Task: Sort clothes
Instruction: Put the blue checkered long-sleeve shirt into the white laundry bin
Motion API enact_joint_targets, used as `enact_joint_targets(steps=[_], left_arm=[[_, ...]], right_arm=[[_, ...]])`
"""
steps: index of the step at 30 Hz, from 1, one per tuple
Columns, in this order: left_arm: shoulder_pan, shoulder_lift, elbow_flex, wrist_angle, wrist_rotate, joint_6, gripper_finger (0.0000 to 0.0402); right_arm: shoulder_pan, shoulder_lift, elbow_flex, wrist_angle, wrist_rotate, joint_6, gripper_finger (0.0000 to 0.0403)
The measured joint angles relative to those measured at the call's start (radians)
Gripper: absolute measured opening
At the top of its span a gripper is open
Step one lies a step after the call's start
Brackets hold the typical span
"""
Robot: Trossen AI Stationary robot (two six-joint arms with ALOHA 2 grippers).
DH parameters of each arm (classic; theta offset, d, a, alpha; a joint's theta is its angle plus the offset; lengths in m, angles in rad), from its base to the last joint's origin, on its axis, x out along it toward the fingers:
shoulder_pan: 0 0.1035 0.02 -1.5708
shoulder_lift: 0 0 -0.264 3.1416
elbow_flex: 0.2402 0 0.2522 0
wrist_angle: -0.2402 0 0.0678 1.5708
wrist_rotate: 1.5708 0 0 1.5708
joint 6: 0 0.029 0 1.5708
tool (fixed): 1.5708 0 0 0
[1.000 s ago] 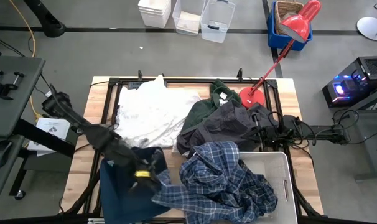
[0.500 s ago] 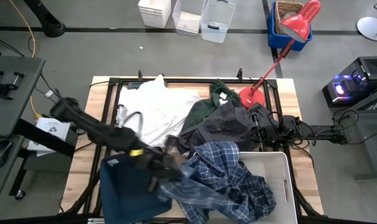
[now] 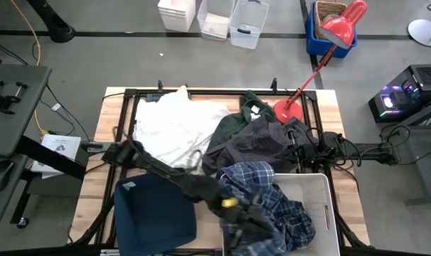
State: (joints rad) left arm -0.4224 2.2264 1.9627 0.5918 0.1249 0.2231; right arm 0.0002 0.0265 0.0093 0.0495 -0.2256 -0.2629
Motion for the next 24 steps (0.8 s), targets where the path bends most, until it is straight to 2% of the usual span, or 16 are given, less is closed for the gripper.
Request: enact_joint_targets(steps=[3,6,9,14,16,19,22,24], left_arm=[[0.019,0.091,0.125,-0.183,-0.012,-0.05,0.0004],[0.037,0.126,0.226,-0.319,0.014,-0.089,0.0024],[0.05,0.123,0.291,-0.389,0.044,-0.098,0.0065],[0.056,0.122,0.356,-0.426,0.088,-0.14,0.0157],[0.056,0.083,0.386,-0.535,0.089,-0.119,0.0191],[0.074,-0.04,0.38,-0.828,0.113,-0.084,0.0225],[0.107,-0.158,0.356,-1.129,0.134,-0.097,0.023],[0.126,-0.234,0.286,-1.27,0.13,-0.098,0.0222]], right_arm=[[0.0,0.0,0.0,0.0,0.0,0.0,0.0],[0.0,0.0,0.0,0.0,0.0,0.0,0.0],[0.0,0.0,0.0,0.0,0.001,0.0,0.0],[0.0,0.0,0.0,-0.002,0.007,-0.001,0.0],[0.0,0.001,0.0,-0.002,0.008,-0.001,0.0],[0.0,0.0,0.0,-0.002,0.008,-0.001,0.0],[0.0,0.001,0.0,-0.002,0.008,-0.001,0.0],[0.0,0.001,0.0,-0.002,0.008,-0.001,0.0]])
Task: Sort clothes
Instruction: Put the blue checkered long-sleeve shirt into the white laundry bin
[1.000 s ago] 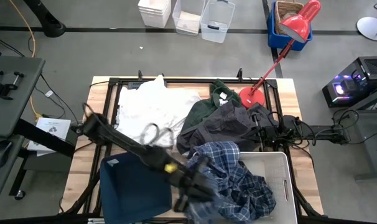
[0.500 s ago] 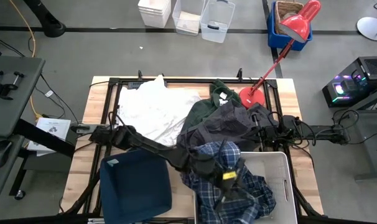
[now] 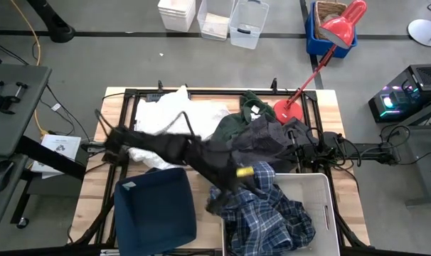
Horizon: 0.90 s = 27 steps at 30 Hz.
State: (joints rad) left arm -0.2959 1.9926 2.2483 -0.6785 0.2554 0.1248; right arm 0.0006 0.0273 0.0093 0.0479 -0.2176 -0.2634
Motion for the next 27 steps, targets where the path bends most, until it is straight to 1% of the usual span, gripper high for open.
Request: enact_joint_targets(steps=[2,4,7,9,11,12,13,15,17,18,19,21,23,25,27], left_arm=[[0.019,-0.088,-0.144,-0.033,-0.005,-0.015,0.0207],[0.034,-0.204,-0.346,0.031,-0.031,-0.046,0.019],[0.054,-0.413,-0.676,0.209,-0.147,-0.12,0.0166],[0.061,-0.548,-0.863,0.325,-0.258,-0.171,0.0153],[0.061,-0.653,-1.012,0.399,-0.383,-0.184,0.0139],[0.062,-0.685,-1.063,0.408,-0.408,-0.184,0.0131],[0.069,-0.699,-1.104,0.394,-0.408,-0.194,0.012],[0.073,-0.688,-1.162,0.348,-0.39,-0.243,0.0086],[0.059,-0.636,-1.194,0.347,-0.383,-0.278,0.0037],[0.046,-0.61,-1.196,0.345,-0.385,-0.282,0.0019],[0.029,-0.588,-1.189,0.365,-0.393,-0.284,0.0011],[-0.006,-0.546,-1.153,0.389,-0.444,-0.285,0.0008],[-0.03,-0.499,-1.117,0.383,-0.474,-0.286,0.0002],[-0.048,-0.46,-1.067,0.394,-0.484,-0.272,0.0001],[-0.066,-0.443,-1.0,0.443,-0.487,-0.232,0.0001]], right_arm=[[0.0,0.0,0.0,0.0,0.0,0.0,0.0],[0.0,0.0,0.0,0.0,0.0,0.0,0.0],[0.0,0.0,0.0,0.0,0.0,0.0,0.0],[0.0,0.0,0.0,0.0,0.001,0.0,0.0],[0.0,0.0,0.0,0.0,0.001,0.0,0.0],[0.0,0.0,0.0,0.0,0.001,0.0,0.0],[0.0,0.0,0.0,0.0,0.001,0.0,0.0],[0.0,0.0,0.0,0.0,0.001,0.0,0.0],[0.0,0.0,0.0,0.0,0.001,0.0,0.0],[0.0,0.0,0.0,0.0,0.001,0.0,0.0],[0.0,0.0,0.0,0.0,0.001,0.0,0.0],[0.0,0.0,0.0,0.0,0.001,0.0,0.0],[0.0,-0.001,0.0,0.0,0.001,0.0,0.0],[0.0,-0.001,0.0,0.0,0.001,0.0,0.0],[0.0,-0.001,0.0,0.0,0.002,0.0,0.0]])
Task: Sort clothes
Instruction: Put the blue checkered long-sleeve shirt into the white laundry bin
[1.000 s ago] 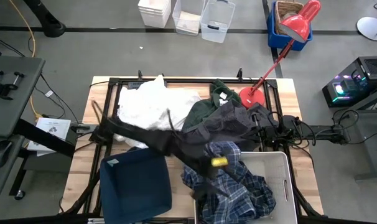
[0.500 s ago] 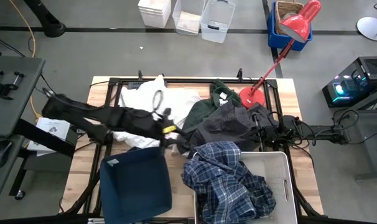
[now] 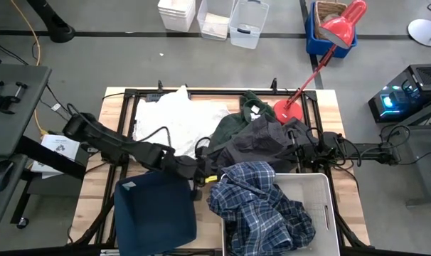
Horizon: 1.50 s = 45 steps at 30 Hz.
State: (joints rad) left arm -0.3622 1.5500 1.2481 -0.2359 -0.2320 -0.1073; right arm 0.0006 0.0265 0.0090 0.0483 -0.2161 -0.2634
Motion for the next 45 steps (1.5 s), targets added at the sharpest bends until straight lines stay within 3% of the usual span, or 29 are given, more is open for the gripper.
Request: enact_joint_targets(steps=[7,17,22,24,29,32,35,38,41,43,45], left_arm=[[-0.034,0.131,0.19,0.139,0.039,0.118,0.0],[-0.099,0.42,0.471,0.19,0.181,0.106,0.0],[-0.134,0.517,0.635,0.193,0.405,0.235,0.0],[-0.133,0.518,0.708,0.122,0.456,0.307,0.0],[-0.071,0.329,0.828,-0.201,0.385,0.414,0.0],[0.005,0.21,0.713,-0.357,0.423,0.342,0.0005],[0.055,0.076,0.412,-0.307,0.434,0.25,0.0009],[0.063,-0.119,0.019,0.041,0.399,0.095,0.001],[0.055,-0.281,-0.344,0.484,0.24,-0.071,0.0011],[0.057,-0.316,-0.514,0.692,0.166,-0.105,0.0017],[0.068,-0.334,-0.599,0.72,0.121,-0.11,0.0034]], right_arm=[[0.0,0.0,0.0,0.0,0.003,0.0,0.0],[0.0,0.0,0.0,0.0,0.003,0.0,0.0],[0.0,0.0,0.0,0.0,0.003,0.0,0.0],[0.0,0.0,0.0,0.0,0.002,0.0,0.0],[0.0,0.0,0.0,0.0,0.002,0.0,0.0],[0.0,0.0,0.0,0.0,0.002,0.0,0.0],[0.0,0.0,0.0,0.0,0.002,0.0,0.0],[0.0,0.0,0.0,0.0,0.002,0.0,0.0],[0.0,0.0,0.0,0.0,0.002,0.0,0.0],[0.0,0.0,0.0,0.0,0.003,0.0,0.0],[0.0,0.0,0.0,0.0,0.003,0.0,0.0]])
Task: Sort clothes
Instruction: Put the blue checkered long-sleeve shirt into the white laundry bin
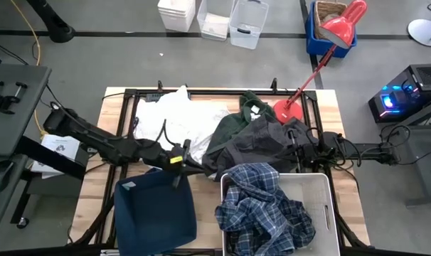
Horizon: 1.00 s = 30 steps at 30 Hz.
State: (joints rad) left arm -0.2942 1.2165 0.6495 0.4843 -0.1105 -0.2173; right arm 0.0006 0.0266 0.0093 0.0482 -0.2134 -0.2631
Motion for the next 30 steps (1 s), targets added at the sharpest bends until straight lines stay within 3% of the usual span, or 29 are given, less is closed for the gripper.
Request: enact_joint_targets(steps=[6,10,14,18,27,30], left_arm=[[0.034,0.08,-0.026,-0.055,-0.007,0.002,0.0141],[0.04,0.133,0.044,-0.009,-0.027,0.052,0.0215],[0.037,0.241,0.092,-0.021,-0.028,0.085,0.0263],[0.035,0.295,0.165,-0.004,-0.04,0.132,0.0277],[0.05,0.411,0.204,-0.032,-0.077,0.165,0.0278],[0.054,0.448,0.203,0.027,-0.108,0.173,0.0277]], right_arm=[[0.0,0.007,0.0,0.0,0.0,0.0,0.0],[0.0,0.018,0.0,0.001,0.001,0.001,0.0],[0.0,0.02,0.0,0.0,0.002,0.001,0.0],[0.0,0.023,0.0,0.001,0.002,0.0,0.0],[-0.001,0.042,0.0,0.0,0.013,-0.001,0.0],[-0.001,0.045,0.0,0.003,0.009,0.0,0.0]])
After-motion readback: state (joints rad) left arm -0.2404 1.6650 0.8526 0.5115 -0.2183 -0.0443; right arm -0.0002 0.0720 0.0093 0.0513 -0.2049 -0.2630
